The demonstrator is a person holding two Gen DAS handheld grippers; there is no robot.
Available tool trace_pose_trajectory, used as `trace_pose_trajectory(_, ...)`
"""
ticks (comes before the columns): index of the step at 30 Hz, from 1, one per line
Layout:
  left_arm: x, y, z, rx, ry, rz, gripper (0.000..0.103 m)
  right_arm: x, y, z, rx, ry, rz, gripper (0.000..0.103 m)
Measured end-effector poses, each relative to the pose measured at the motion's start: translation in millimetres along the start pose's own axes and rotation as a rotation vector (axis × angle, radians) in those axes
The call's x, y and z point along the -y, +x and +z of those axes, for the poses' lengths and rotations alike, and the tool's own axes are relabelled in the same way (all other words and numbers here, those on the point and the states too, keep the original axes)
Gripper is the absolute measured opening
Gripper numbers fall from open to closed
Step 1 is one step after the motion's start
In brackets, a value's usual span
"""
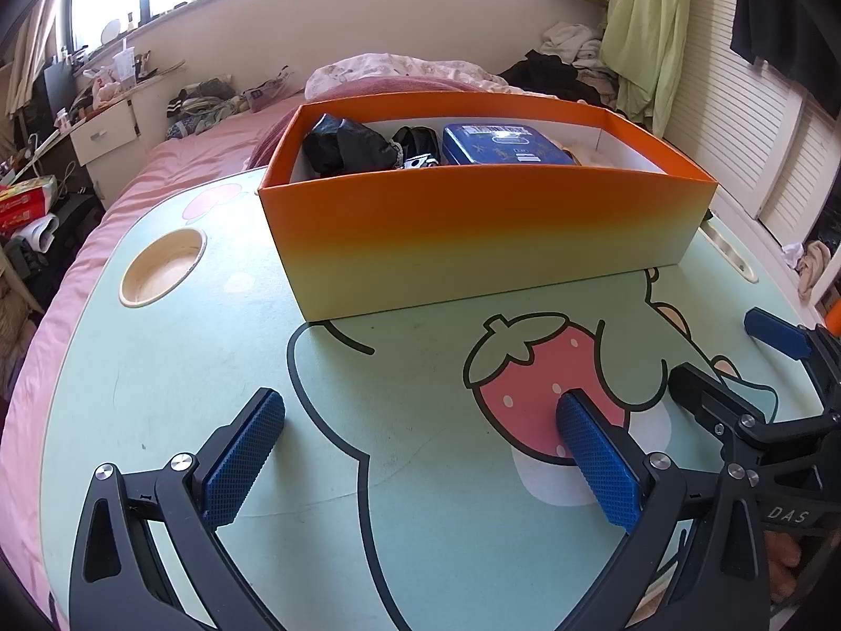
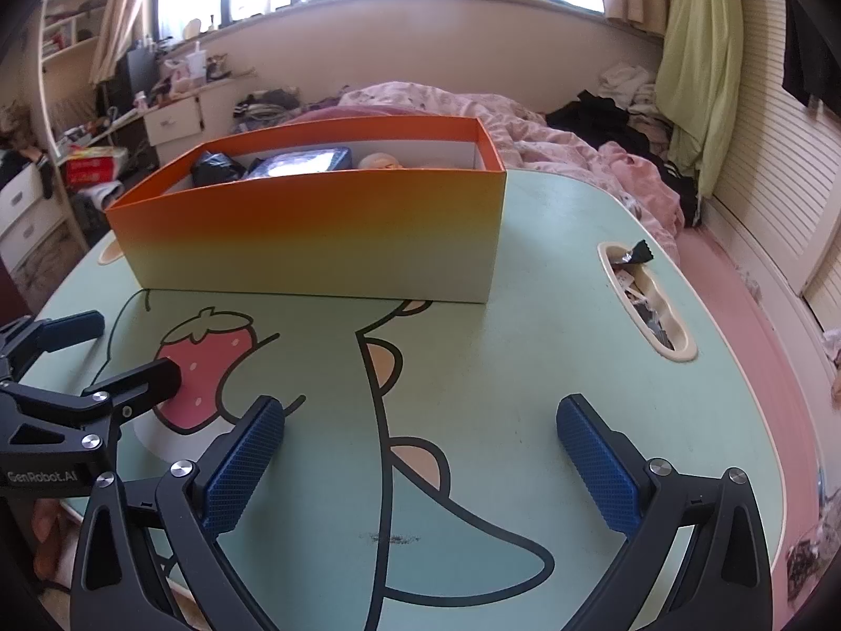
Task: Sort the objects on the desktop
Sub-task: 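Reach the right gripper into the orange box and grasp the blue tin, then lift the blue tin out and set it on the table, open right gripper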
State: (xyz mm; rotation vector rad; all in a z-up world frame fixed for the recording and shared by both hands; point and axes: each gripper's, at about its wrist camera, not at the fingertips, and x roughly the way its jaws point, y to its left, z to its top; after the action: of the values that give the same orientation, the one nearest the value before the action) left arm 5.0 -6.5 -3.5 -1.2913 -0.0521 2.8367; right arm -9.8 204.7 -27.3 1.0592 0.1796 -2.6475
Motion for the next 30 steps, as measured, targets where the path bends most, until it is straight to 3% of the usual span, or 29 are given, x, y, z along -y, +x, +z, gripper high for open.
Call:
trace_pose_trajectory(4,0,-2,-1,0.002,0.000,0.000,0.103,-1,-31,21,0.129,0.008,0.085,0.093)
trace_pose_trajectory(7,1,1,4,0.007,0.001,0.001,0.103,-13,-52,63,0.196,-0.050,0.155,0.091)
trace_pose_trajectory(9,2,1,3,0.010,0.001,0.000,0.103,-25,-39,99,0.129,-0.049,0.197,0.075)
trace_pose_trajectory(12,2,1,4,0.011,0.001,-0.002,0.103,-41,3,142,-0.011,-0.025,0.219,0.064)
trace_pose_trajectory(14,3,0,3,0.012,0.001,-0.002,0.103,-51,24,153,-0.037,-0.035,0.154,0.065)
trace_pose_trajectory(16,3,0,3,0.013,0.002,-0.004,0.103,-60,43,155,-0.073,-0.035,0.089,0.073)
trace_pose_trajectory(22,3,0,4,0.014,0.002,-0.004,0.103,-60,97,147,-0.233,0.024,0.155,0.076)
trace_pose_trajectory(24,3,0,4,0.013,0.003,-0.004,0.103,-61,98,146,-0.226,0.000,0.117,0.067)
trace_pose_trajectory(30,2,-1,4,0.014,0.002,-0.007,0.103,-47,82,148,-0.169,0.069,0.173,0.067)
